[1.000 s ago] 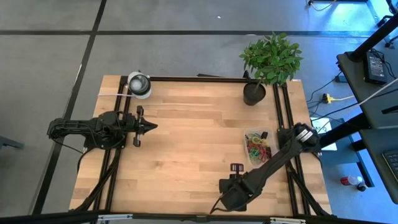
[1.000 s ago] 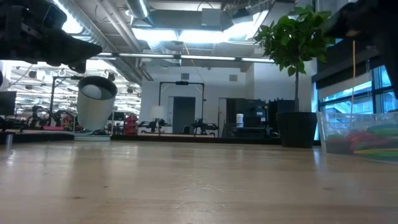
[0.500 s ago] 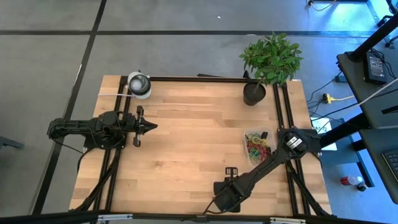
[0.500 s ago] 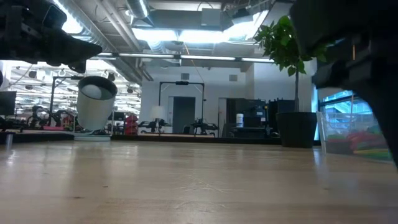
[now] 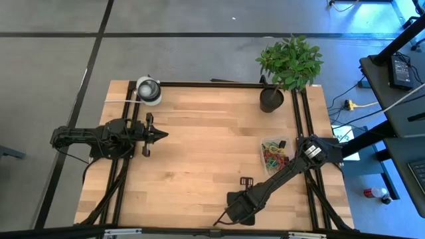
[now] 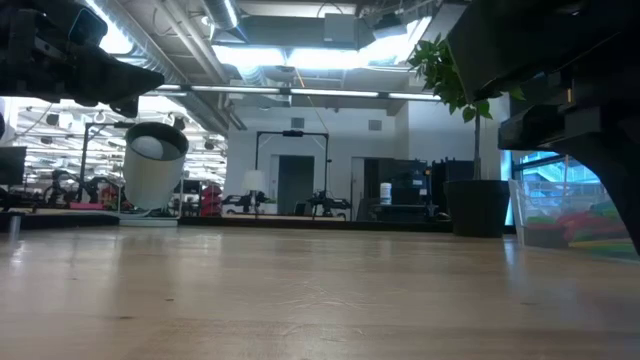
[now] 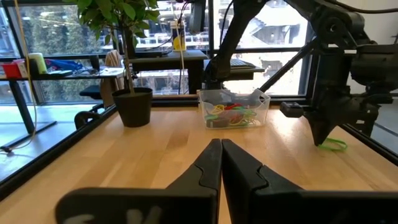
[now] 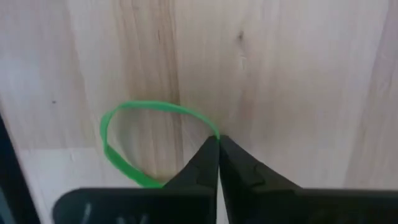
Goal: Pick and place rubber bands into bin
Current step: Put the green rubber band into the transparent bin, then return to Home Position
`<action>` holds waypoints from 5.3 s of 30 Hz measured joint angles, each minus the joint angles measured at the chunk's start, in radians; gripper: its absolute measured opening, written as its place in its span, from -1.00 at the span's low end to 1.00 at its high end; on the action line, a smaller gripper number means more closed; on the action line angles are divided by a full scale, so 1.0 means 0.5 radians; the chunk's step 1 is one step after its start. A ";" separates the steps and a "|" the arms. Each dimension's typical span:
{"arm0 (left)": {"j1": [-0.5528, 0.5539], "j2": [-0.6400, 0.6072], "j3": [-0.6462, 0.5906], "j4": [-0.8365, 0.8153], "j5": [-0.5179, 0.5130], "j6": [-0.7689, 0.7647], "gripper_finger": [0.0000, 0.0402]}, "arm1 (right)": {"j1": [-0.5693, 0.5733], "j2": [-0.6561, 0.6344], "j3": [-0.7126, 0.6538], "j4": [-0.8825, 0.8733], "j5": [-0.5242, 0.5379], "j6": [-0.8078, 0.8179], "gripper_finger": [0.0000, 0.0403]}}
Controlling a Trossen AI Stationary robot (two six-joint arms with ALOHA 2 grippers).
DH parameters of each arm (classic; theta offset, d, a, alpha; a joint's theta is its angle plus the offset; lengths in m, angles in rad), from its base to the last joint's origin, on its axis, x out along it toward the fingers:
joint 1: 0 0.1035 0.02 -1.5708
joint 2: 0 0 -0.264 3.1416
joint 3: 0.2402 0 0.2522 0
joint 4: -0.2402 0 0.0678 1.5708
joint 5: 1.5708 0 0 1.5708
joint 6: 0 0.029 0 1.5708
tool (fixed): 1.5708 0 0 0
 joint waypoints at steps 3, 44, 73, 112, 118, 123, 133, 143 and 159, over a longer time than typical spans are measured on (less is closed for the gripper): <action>0.001 0.000 0.000 0.000 0.000 0.000 -0.96 | -0.013 -0.060 -0.013 -0.049 0.018 0.048 -0.94; 0.001 0.000 0.000 0.000 0.000 0.000 -0.97 | -0.177 -2.152 -1.844 -0.292 0.402 0.396 -0.66; 0.001 0.000 0.000 -0.002 0.000 0.000 -0.98 | -0.456 -2.966 -1.870 0.449 0.623 -0.659 -0.92; 0.001 0.008 0.000 0.016 0.000 0.000 -0.98 | -0.954 -4.343 -3.135 2.163 0.049 -1.177 -1.00; 0.000 0.008 -0.001 0.016 0.000 0.000 -0.98 | -1.116 -4.344 -3.137 2.341 -0.072 -1.310 -1.00; 0.001 0.008 -0.001 0.016 0.000 0.000 -0.98 | -1.221 -4.344 -3.137 2.236 -0.182 -1.269 -1.00; 0.001 0.009 0.000 0.015 0.000 0.000 -0.98 | -1.237 -4.339 -3.137 1.930 -0.237 -1.113 -1.00; 0.001 0.009 0.000 0.015 0.000 0.000 -0.98 | -1.237 -4.338 -3.137 1.928 -0.232 -1.053 -0.93; 0.000 0.009 0.000 0.015 0.000 0.000 -0.98 | -1.237 -4.337 -3.137 1.927 -0.230 -1.052 -0.84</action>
